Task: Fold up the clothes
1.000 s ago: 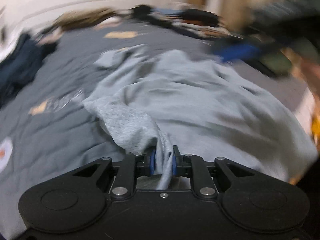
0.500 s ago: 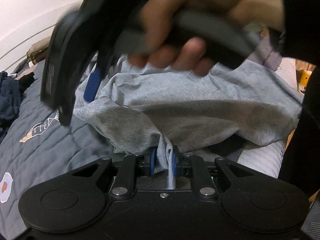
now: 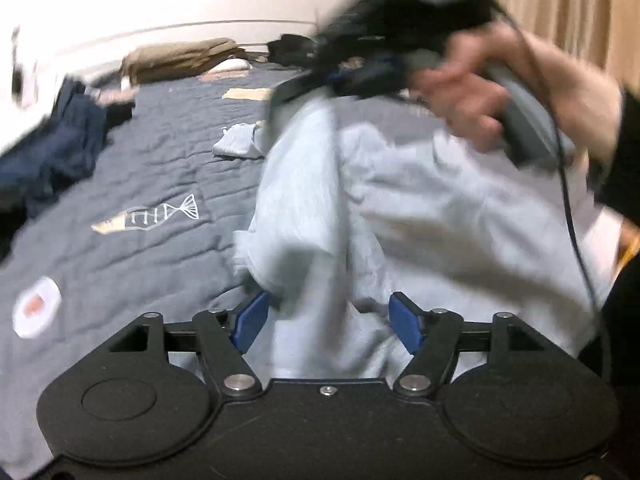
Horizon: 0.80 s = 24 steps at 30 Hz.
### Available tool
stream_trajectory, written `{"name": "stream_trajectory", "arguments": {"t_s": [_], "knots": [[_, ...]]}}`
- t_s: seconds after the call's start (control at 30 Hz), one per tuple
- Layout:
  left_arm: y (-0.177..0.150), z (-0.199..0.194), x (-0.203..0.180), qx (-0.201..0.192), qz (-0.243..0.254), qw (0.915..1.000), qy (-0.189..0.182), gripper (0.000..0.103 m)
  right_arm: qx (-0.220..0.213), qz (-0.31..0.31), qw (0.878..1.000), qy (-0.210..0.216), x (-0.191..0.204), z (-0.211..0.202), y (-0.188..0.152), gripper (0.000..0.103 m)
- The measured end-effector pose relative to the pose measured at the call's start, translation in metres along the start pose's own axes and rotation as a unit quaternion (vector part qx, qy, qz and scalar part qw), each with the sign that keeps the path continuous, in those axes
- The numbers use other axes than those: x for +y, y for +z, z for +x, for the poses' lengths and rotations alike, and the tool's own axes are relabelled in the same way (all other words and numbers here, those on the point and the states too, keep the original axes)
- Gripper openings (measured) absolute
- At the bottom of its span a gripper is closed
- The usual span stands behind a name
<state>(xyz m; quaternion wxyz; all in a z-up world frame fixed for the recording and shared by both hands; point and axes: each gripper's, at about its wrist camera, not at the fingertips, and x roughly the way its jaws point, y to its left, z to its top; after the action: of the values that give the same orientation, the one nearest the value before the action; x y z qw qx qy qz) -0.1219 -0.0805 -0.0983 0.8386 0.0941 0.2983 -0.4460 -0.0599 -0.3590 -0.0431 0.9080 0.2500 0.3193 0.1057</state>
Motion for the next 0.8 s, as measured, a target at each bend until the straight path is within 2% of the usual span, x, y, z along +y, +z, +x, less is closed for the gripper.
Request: {"name": "stream_trajectory", "arguments": {"t_s": [0.07,0.13,0.23,0.4,0.43,0.53,0.6,0.67,0.8], "knots": [[0.005,-0.001,0.008,-0.012,-0.041,0.9990,-0.016,0.070,-0.021,-0.001,1.000,-0.015,-0.012,-0.027,0.004,0.004],[0.010,-0.004,0.017,-0.023,-0.077,0.9965,-0.025,0.070,-0.014,-0.009,0.999,-0.042,-0.027,-0.042,0.004,0.004],[0.016,-0.001,0.022,-0.035,-0.100,0.9940,-0.025,0.071,0.042,-0.015,0.995,-0.084,-0.053,-0.044,-0.008,0.005],[0.017,0.007,0.013,-0.024,-0.096,0.9949,-0.015,0.071,0.128,-0.023,0.980,-0.150,-0.095,-0.050,-0.026,0.009],[0.018,0.008,0.012,-0.024,-0.093,0.9952,-0.016,0.071,0.120,-0.020,0.981,-0.152,-0.096,-0.053,-0.025,0.009],[0.021,0.009,0.007,-0.035,-0.098,0.9941,-0.031,0.071,0.061,-0.005,0.991,-0.123,-0.092,-0.073,-0.018,0.012],[0.026,0.015,0.014,-0.035,-0.128,0.9902,-0.045,0.072,0.028,-0.002,0.994,-0.106,-0.089,-0.083,-0.014,0.029],[0.031,0.021,0.019,-0.031,-0.155,0.9860,-0.055,0.072,0.040,-0.035,0.994,-0.100,-0.082,-0.068,-0.018,0.045],[0.040,0.038,0.026,-0.021,-0.181,0.9823,-0.042,0.072,0.064,-0.101,0.989,-0.087,-0.069,-0.038,-0.026,0.048]]}}
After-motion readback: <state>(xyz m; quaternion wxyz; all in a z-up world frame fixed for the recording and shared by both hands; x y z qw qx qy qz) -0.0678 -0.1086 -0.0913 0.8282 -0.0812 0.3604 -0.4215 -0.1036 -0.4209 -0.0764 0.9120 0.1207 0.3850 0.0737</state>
